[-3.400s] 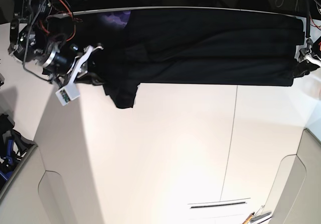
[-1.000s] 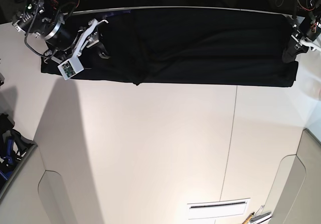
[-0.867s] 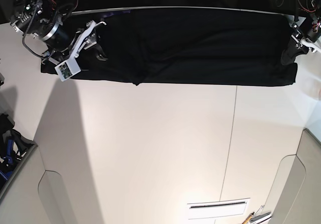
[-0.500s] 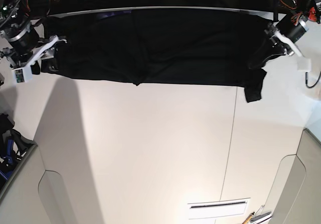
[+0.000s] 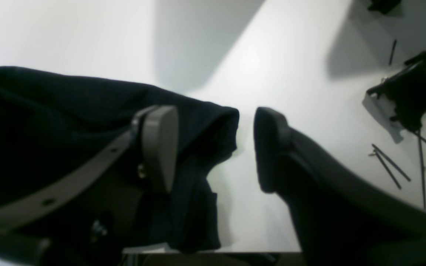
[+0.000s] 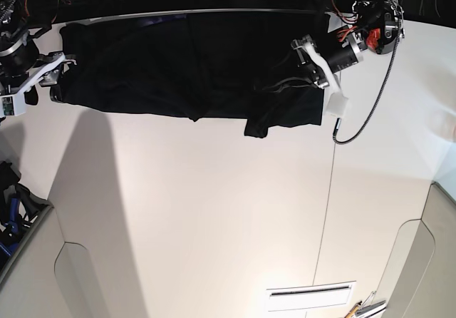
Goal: Fold the T-shirt properly
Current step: 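Grasp the shirt end near the left gripper and fold it toward the middle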
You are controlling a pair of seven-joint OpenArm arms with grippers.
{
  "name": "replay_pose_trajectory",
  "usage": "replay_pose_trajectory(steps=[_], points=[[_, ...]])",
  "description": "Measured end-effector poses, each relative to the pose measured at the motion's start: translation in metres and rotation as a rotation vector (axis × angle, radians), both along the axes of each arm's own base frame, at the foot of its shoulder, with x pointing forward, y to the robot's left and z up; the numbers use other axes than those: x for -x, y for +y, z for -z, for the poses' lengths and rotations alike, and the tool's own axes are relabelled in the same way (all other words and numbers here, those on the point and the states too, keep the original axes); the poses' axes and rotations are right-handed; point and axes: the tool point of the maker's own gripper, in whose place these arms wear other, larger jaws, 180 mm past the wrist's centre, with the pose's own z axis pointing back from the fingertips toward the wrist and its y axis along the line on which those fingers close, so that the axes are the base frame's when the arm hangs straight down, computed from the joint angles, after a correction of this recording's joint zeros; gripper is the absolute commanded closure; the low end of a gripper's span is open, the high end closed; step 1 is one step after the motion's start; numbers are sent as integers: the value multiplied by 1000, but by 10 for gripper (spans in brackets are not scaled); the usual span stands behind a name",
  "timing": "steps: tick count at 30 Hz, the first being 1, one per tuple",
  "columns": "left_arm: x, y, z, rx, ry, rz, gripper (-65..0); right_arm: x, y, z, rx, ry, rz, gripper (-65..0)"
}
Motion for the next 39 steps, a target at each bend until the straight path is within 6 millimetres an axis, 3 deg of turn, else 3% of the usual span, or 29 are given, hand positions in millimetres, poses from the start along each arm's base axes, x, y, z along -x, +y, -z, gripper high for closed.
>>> replay_pose_trajectory(steps=[9, 12, 14, 24, 29, 35, 39], points=[[1, -9, 3, -11, -2, 20, -5, 0, 0, 0, 0, 0, 0, -328], [1, -9, 1, -4, -5, 19, -258, 0, 0, 0, 0, 0, 1, -328], [0, -9, -1, 11, -8, 16, -314, 0, 0, 0, 0, 0, 0, -328], [-2, -11, -15, 87, -26, 5, -314, 0, -1, 0, 4, 1, 2, -328], [-2, -8, -12, 63, -23, 10, -314, 3, -19, 4, 75, 37, 16, -328], [-1, -4, -4, 14, -16, 20, -314, 15, -33, 46, -101, 134, 66, -378], [-1, -4, -4, 10, -16, 20, -314, 26, -26, 80, -279, 204, 79, -377]])
